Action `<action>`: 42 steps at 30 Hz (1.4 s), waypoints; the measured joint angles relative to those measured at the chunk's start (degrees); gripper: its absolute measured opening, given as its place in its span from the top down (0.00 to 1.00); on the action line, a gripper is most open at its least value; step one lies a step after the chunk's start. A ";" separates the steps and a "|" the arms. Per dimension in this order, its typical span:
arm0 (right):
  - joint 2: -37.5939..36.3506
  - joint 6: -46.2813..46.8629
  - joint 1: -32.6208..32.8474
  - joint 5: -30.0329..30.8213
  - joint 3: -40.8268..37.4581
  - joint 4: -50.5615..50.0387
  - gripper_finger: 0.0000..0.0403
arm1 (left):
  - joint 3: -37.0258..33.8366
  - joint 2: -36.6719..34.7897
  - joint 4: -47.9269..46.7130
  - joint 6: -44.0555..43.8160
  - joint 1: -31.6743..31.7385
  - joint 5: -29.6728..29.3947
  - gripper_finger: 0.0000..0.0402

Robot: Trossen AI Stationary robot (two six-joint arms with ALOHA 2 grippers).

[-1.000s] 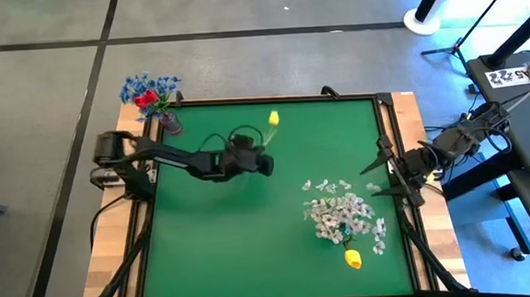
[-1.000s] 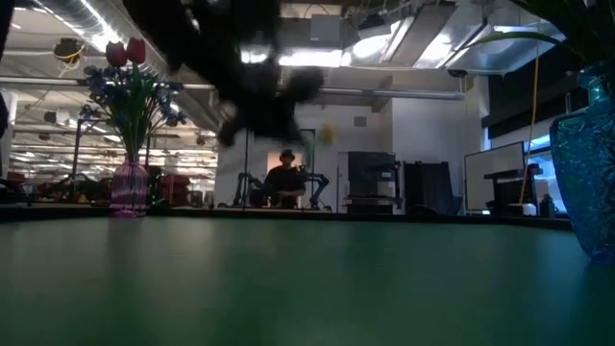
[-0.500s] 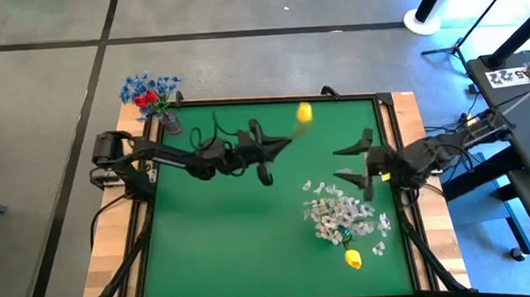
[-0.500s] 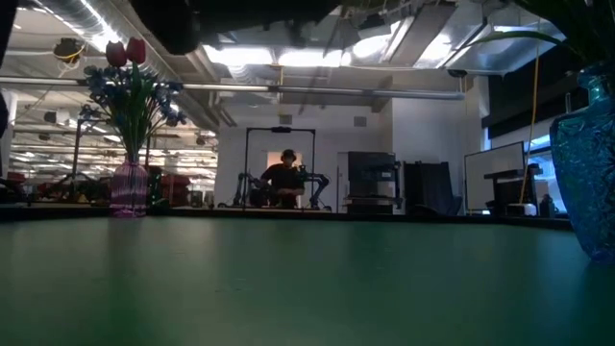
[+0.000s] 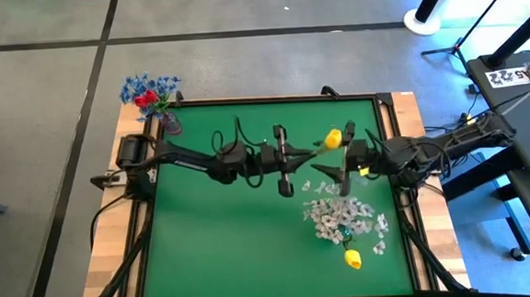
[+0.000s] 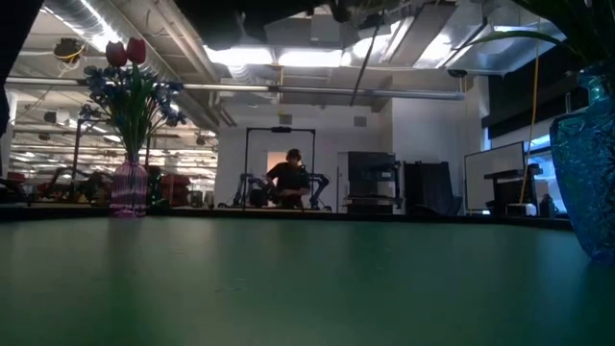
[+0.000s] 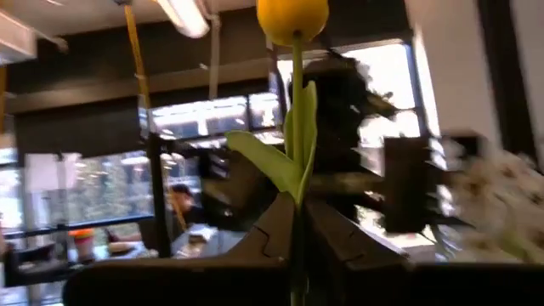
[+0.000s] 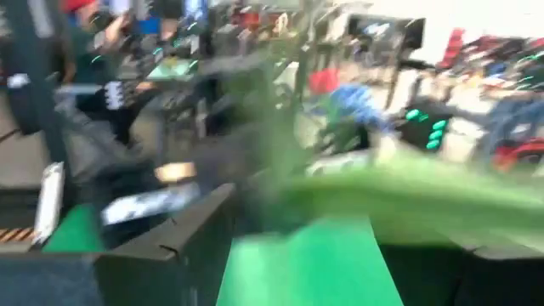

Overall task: Sort flowers into vase by color
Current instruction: Put the yellow flower into the blue vase

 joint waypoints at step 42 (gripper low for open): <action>-11.62 4.62 0.04 -22.53 15.47 -19.67 0.99 | -0.19 -7.89 -21.87 20.00 -21.75 -44.39 0.64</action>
